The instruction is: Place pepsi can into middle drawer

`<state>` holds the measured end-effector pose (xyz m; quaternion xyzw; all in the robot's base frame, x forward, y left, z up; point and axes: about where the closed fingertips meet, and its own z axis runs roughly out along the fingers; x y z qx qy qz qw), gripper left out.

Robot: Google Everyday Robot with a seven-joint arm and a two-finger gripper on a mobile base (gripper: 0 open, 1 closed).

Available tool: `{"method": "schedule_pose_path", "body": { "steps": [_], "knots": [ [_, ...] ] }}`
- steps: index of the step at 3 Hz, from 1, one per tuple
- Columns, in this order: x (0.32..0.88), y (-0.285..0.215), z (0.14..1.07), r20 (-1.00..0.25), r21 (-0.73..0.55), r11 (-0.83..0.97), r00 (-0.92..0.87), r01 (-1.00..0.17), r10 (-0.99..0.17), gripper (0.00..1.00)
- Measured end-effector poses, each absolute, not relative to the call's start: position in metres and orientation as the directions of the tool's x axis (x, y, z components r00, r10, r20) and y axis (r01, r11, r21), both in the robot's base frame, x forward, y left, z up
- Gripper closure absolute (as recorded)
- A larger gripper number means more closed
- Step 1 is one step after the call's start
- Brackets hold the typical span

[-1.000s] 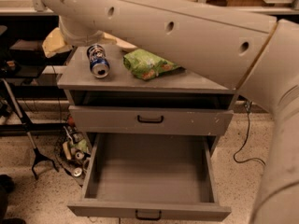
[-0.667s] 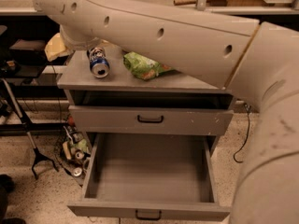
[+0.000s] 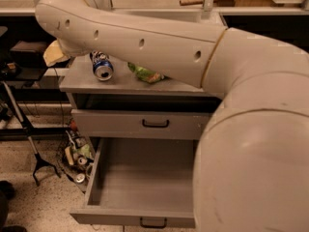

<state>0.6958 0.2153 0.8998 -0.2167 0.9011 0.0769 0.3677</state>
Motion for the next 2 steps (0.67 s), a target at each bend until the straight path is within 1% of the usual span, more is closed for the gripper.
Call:
{"method": "schedule_pose_path", "body": {
  "steps": [1,2],
  "knots": [
    [0.7143,0.2351,0.8874,-0.701,-0.046,0.879,-0.612,-0.474,-0.366,0.00],
    [0.7227,0.2398,0.8793,-0.695,-0.063,0.875,-0.608,-0.480,-0.384,0.00]
  ]
}}
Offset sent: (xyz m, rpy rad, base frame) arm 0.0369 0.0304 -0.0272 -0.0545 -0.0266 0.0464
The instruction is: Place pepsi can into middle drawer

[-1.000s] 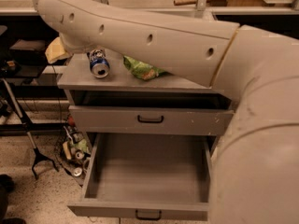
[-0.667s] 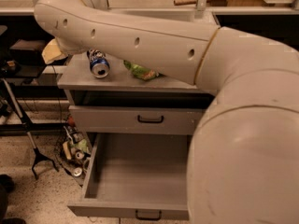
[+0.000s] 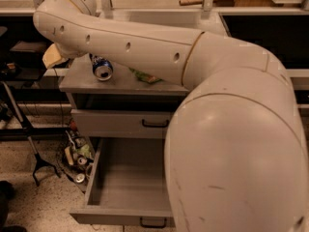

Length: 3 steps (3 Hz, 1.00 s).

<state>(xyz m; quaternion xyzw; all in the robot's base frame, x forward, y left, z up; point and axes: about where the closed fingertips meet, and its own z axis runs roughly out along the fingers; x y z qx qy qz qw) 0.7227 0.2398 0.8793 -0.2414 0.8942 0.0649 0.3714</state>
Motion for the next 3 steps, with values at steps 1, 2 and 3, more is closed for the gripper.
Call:
{"method": "schedule_pose_path", "body": {
  "steps": [1,2,3],
  "knots": [
    [0.732,0.231,0.871,-0.681,-0.102,0.883,-0.614,-0.459,-0.398,0.00],
    [0.741,0.211,0.862,-0.659,-0.137,0.900,-0.640,-0.414,-0.395,0.00],
    [0.744,0.194,0.851,-0.629,-0.156,0.912,-0.673,-0.380,-0.388,0.03]
  ]
}}
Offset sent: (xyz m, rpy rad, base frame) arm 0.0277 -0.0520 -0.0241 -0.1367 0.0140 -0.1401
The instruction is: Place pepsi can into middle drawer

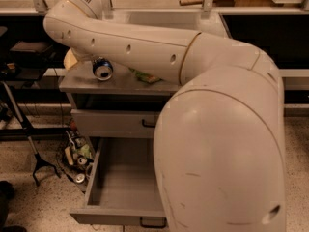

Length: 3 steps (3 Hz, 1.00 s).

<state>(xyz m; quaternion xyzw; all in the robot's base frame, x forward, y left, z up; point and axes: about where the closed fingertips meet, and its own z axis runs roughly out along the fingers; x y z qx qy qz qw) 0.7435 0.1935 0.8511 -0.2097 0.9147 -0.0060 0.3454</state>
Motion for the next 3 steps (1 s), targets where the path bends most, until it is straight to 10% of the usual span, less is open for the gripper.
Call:
{"method": "schedule_pose_path", "body": {
  "steps": [3],
  "knots": [
    [0.738,0.162,0.843,-0.596,-0.152,0.929,-0.718,-0.338,-0.359,0.68]
  ]
}}
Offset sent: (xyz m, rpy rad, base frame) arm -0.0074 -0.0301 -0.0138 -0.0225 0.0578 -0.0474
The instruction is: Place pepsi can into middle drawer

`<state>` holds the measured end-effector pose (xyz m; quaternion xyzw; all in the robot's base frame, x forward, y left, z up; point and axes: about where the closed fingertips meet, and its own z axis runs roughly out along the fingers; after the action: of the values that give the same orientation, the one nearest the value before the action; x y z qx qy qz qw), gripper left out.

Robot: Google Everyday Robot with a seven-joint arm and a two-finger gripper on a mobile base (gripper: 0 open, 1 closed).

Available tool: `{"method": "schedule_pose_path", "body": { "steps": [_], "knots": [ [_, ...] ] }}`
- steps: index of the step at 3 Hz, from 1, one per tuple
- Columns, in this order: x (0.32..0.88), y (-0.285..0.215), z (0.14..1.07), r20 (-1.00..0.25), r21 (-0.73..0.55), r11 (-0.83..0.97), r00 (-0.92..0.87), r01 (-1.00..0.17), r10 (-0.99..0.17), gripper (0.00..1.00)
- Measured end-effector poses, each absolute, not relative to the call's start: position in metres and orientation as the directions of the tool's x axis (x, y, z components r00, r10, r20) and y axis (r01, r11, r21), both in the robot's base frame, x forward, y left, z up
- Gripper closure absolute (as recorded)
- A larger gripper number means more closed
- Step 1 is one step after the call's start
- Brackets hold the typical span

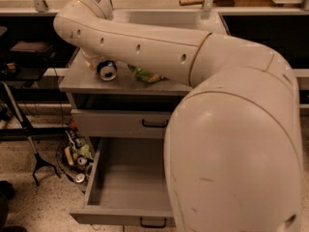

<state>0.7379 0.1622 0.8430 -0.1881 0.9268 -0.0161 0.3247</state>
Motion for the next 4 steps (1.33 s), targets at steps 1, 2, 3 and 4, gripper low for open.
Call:
{"method": "schedule_pose_path", "body": {
  "steps": [1,2,3,4],
  "knots": [
    [0.723,0.142,0.866,-0.625,-0.135,0.930,-0.699,-0.341,-0.347,0.98],
    [0.698,0.125,0.893,-0.668,-0.109,0.916,-0.654,-0.386,-0.355,1.00],
    [0.665,0.107,0.917,-0.715,-0.089,0.879,-0.584,-0.468,-0.383,1.00],
    [0.634,0.096,0.926,-0.755,-0.052,0.826,-0.519,-0.561,-0.400,1.00]
  ]
}}
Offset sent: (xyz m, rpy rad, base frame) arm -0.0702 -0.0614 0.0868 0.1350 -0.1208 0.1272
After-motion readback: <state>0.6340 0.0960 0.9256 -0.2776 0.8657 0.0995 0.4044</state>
